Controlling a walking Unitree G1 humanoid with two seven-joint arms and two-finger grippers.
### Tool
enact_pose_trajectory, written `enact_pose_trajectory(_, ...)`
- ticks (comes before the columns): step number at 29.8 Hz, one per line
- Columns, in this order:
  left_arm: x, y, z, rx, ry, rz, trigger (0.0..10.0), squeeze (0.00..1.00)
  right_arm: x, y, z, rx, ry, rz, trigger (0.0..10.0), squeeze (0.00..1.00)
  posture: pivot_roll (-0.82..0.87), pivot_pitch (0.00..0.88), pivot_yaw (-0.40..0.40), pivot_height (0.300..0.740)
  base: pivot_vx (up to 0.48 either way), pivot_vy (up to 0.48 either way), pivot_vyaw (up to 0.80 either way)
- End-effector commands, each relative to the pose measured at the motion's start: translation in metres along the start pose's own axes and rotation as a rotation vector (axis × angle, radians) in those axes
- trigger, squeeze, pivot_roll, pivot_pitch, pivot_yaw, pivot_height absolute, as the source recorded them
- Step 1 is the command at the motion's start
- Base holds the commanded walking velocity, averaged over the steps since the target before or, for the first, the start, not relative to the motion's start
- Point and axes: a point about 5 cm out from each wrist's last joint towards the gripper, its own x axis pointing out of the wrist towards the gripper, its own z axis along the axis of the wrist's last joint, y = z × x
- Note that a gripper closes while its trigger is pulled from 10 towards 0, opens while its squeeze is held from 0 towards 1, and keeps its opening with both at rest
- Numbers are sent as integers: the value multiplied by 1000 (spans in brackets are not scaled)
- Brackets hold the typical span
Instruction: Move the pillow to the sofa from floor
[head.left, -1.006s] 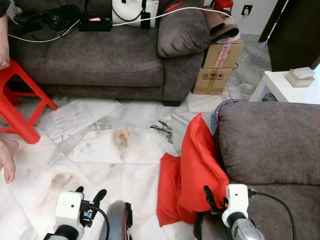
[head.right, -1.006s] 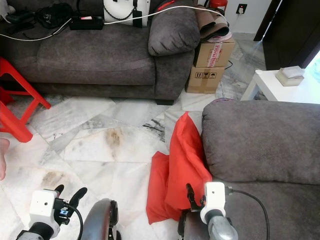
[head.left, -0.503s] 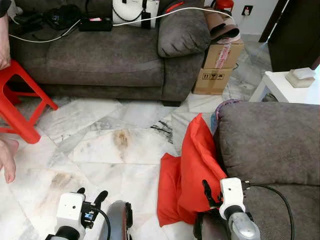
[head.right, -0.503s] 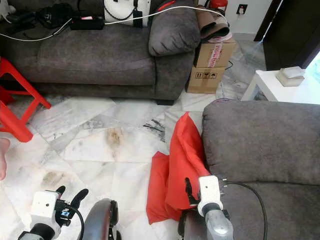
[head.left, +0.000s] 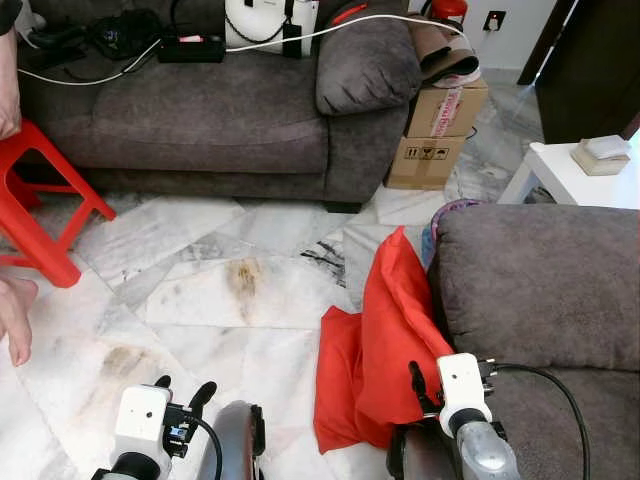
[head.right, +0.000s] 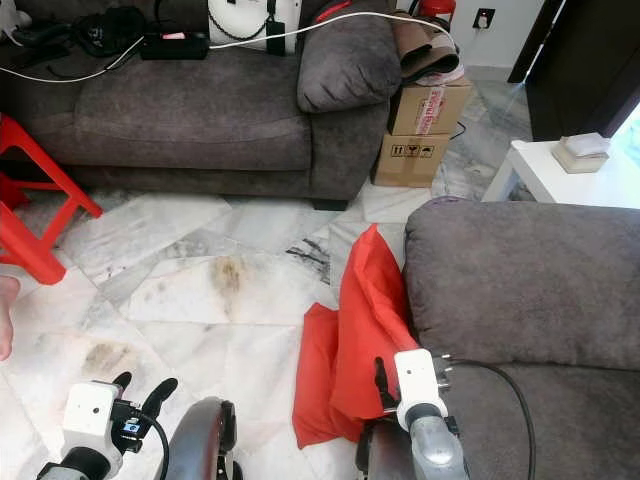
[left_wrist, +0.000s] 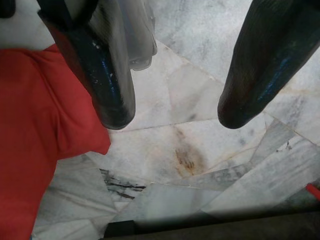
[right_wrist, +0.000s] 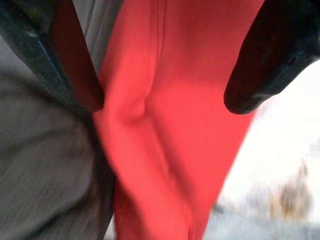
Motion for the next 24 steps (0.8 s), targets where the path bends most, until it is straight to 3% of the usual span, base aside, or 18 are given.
enact_pose_trajectory(1, -4, -1, -2, 7, 13, -4, 10000, 0, -3, 0, -10, -10, 53, 7, 10000, 0, 253, 207, -25, 585, 0, 0, 0)
enact_pose_trajectory(6, -4, -2, -3, 5, 15, -7, 10000, 0, -4, -2, -16, -11, 108, 0, 10000, 0, 252, 205, -26, 585, 0, 0, 0)
enact_pose_trajectory(8, -3, -2, -3, 4, 16, -7, 10000, 0, -4, -8, -21, 115, 171, -38, 10000, 0, 249, 205, -27, 585, 0, 0, 0)
enact_pose_trajectory(10, -3, -2, -3, 4, 16, -7, 10000, 0, -3, -9, -22, 145, 182, -46, 10000, 0, 249, 205, -27, 585, 0, 0, 0)
enact_pose_trajectory(12, -3, -2, -3, 3, 16, -8, 10000, 0, -3, -10, -23, 242, 211, -63, 10000, 0, 250, 205, -27, 585, 0, 0, 0)
enact_pose_trajectory(17, -3, -3, -4, 0, 20, -15, 10000, 0, -2, -1, -26, 386, 279, 23, 10000, 0, 246, 203, -28, 585, 0, 0, 0)
enact_pose_trajectory(24, -3, -4, -5, -2, 23, -23, 10000, 0, -6, 4, -33, 389, 328, 71, 10000, 0, 248, 203, -29, 585, 0, 0, 0)
